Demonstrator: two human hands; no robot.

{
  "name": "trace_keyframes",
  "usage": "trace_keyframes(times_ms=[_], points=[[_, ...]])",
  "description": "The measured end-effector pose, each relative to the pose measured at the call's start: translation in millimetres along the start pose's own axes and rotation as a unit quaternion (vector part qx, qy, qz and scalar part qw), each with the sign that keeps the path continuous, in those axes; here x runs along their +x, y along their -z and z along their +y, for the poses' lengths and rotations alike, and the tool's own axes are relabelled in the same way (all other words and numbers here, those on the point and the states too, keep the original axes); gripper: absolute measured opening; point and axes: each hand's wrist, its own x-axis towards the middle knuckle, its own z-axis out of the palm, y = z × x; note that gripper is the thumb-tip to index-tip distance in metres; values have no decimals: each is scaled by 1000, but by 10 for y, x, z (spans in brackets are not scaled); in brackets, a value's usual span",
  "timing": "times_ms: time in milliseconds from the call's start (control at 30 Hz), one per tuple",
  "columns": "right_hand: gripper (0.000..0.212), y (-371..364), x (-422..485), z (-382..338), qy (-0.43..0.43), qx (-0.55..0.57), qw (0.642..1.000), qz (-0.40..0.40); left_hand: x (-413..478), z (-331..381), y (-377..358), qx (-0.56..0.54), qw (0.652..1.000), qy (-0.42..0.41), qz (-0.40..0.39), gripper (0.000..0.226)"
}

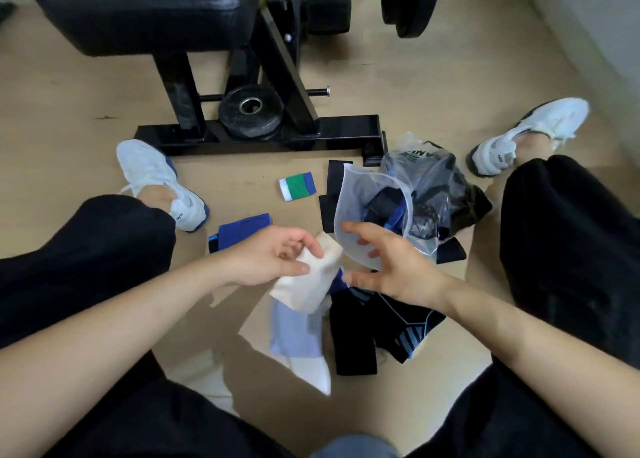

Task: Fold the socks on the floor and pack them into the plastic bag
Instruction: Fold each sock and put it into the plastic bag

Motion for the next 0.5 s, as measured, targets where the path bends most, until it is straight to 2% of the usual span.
trace_keyframes(times_ms=[67,133,200,300,400,500], points=[[60,-22,24,-18,-11,47,998,-30,-136,192,8,-28,999,-31,-2,21],[28,-10,48,-39,-6,124,991,-42,-218,272,11,-49,997,-44,25,21],[13,15,56,-40,-3,173,985,-22,-240,262,20,-61,995,-39,70,24],[18,59,55,-7,-9,173,985,18,-214,225,10,-43,995,-13,92,33],[24,87,70,46,-23,95,992,83,-188,223,-29,-26,995,-3,100,39],[20,116,80,62,-33,15,992,122,-175,228,-46,-8,994,13,106,43]])
